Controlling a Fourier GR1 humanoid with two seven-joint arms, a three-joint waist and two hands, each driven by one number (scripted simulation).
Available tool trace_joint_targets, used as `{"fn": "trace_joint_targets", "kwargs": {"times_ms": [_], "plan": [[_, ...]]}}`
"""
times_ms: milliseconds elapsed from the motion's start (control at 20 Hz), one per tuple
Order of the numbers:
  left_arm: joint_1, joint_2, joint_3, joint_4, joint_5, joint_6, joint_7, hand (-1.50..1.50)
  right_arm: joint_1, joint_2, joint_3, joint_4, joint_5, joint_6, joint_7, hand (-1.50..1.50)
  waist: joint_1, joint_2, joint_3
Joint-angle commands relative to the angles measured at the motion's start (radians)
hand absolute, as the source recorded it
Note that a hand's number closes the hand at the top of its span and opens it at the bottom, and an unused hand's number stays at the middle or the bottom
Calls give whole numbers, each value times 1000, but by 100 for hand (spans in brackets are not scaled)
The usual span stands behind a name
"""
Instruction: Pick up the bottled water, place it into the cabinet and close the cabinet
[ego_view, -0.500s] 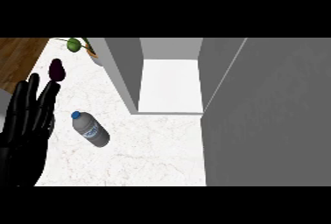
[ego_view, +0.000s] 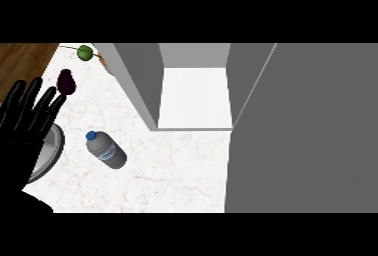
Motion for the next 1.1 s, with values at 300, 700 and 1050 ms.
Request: {"fn": "trace_joint_targets", "kwargs": {"times_ms": [300,700,1050], "plan": [[2,157,225,-175,455,119,395,-150,150,-10,124,-292,-40,13,206,-150,10,-3,3],[-32,188,255,-198,459,168,474,-150,75,10,150,-354,-30,-43,340,-150,6,1,3],[-5,246,352,-252,549,185,578,-150,47,22,209,-405,20,-89,411,-150,9,0,2]]}}
